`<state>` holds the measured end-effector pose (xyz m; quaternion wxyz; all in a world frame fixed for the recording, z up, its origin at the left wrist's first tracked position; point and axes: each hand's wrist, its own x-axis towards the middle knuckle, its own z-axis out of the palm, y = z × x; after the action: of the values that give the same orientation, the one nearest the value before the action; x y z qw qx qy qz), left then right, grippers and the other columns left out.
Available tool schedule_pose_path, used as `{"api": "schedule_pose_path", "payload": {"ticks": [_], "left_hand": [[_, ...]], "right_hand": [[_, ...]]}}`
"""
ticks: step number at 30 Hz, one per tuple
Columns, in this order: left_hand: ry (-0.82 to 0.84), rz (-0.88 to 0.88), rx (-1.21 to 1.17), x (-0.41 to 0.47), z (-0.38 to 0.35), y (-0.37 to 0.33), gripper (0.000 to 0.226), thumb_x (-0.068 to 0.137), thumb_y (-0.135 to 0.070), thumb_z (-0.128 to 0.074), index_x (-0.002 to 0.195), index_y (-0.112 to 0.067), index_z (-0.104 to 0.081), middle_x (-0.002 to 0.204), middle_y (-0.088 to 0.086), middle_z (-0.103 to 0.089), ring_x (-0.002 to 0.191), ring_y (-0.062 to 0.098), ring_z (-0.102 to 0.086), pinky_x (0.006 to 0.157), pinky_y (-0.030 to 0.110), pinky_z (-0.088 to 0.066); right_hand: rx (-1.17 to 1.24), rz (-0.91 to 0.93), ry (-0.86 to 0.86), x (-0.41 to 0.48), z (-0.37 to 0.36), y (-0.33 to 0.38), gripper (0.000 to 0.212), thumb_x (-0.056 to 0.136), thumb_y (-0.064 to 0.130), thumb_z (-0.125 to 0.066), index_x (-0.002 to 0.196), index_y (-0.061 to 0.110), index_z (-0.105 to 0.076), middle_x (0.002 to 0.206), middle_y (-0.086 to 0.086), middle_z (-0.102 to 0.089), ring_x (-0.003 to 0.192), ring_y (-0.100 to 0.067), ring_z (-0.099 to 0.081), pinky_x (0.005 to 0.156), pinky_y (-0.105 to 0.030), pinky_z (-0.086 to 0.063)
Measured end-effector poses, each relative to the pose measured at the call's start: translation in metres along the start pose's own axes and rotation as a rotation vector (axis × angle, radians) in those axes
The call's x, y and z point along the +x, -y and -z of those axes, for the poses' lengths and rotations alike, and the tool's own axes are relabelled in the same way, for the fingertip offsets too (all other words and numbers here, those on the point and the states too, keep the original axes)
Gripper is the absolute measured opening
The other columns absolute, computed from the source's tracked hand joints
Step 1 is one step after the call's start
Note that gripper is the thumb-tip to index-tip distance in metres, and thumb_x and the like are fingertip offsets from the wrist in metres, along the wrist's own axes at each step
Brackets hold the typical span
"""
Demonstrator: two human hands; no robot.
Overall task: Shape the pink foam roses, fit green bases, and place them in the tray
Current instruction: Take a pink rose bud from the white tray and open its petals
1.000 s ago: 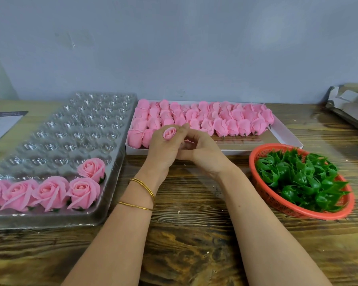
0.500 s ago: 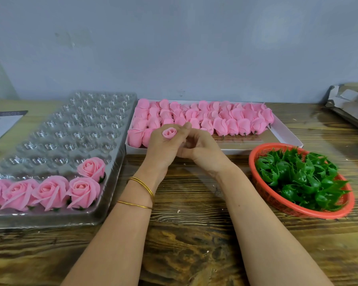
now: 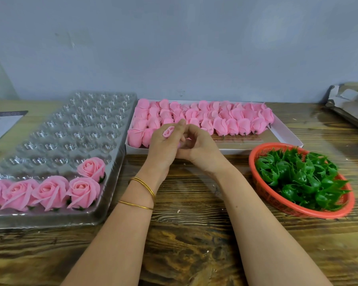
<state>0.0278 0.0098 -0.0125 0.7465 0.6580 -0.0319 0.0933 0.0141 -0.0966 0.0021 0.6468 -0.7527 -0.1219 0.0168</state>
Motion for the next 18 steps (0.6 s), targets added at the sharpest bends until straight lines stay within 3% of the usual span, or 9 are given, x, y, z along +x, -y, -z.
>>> {"api": "schedule_pose_path", "payload": {"ticks": [2, 4, 9, 13, 16, 18], "left_hand": [[0.001, -0.008, -0.008, -0.0005, 0.0011, 0.0003, 0.047, 0.091, -0.045, -0.062, 0.086, 0.001, -0.068, 0.084, 0.026, -0.067, 0.082, 0.035, -0.067, 0.091, 0.053, -0.053], [0.010, -0.028, -0.008, -0.0013, 0.0019, -0.0001, 0.048, 0.094, -0.041, -0.062, 0.085, 0.006, -0.063, 0.079, 0.026, -0.061, 0.076, 0.030, -0.061, 0.084, 0.049, -0.053], [0.063, -0.029, -0.003, -0.0012, 0.0041, -0.0014, 0.028, 0.080, -0.049, -0.068, 0.064, -0.026, -0.070, 0.068, 0.002, -0.062, 0.072, 0.014, -0.062, 0.073, 0.033, -0.053], [0.076, -0.023, 0.006, 0.0001, 0.0065, -0.0006, 0.026, 0.071, -0.055, -0.071, 0.065, -0.030, -0.072, 0.068, -0.003, -0.068, 0.076, 0.017, -0.066, 0.078, 0.040, -0.057], [0.066, -0.037, 0.013, 0.0002, 0.0058, -0.0010, 0.025, 0.074, -0.050, -0.072, 0.060, -0.030, -0.070, 0.062, -0.005, -0.065, 0.070, 0.014, -0.064, 0.075, 0.038, -0.056], [0.054, -0.040, 0.016, 0.0004, 0.0052, -0.0006, 0.026, 0.077, -0.046, -0.071, 0.057, -0.030, -0.067, 0.059, -0.006, -0.062, 0.068, 0.013, -0.063, 0.072, 0.035, -0.055]], "right_hand": [[-0.014, -0.003, -0.009, 0.0004, -0.0002, -0.0008, 0.035, 0.073, -0.008, -0.077, 0.100, 0.007, -0.060, 0.088, -0.008, -0.064, 0.082, -0.018, -0.063, 0.081, -0.030, -0.055], [-0.004, -0.007, -0.003, 0.0005, -0.0001, -0.0013, 0.033, 0.075, -0.010, -0.074, 0.105, -0.003, -0.060, 0.087, -0.012, -0.063, 0.082, -0.019, -0.061, 0.082, -0.034, -0.054], [0.026, -0.031, 0.029, -0.0018, -0.0002, 0.0011, 0.038, 0.081, -0.011, -0.069, 0.117, -0.005, -0.060, 0.104, -0.033, -0.063, 0.088, -0.025, -0.059, 0.097, -0.051, -0.048], [0.060, -0.051, 0.070, -0.0036, 0.0018, 0.0023, 0.034, 0.087, -0.007, -0.065, 0.119, 0.002, -0.062, 0.120, -0.042, -0.052, 0.109, -0.046, -0.060, 0.104, -0.055, -0.043], [0.094, -0.051, 0.098, -0.0042, 0.0021, 0.0029, 0.029, 0.089, -0.009, -0.059, 0.118, -0.005, -0.061, 0.119, -0.047, -0.048, 0.099, -0.033, -0.058, 0.106, -0.055, -0.041], [0.106, -0.035, 0.100, -0.0041, 0.0021, 0.0026, 0.028, 0.090, -0.010, -0.059, 0.117, -0.003, -0.062, 0.121, -0.045, -0.048, 0.101, -0.039, -0.060, 0.106, -0.054, -0.042]]}}
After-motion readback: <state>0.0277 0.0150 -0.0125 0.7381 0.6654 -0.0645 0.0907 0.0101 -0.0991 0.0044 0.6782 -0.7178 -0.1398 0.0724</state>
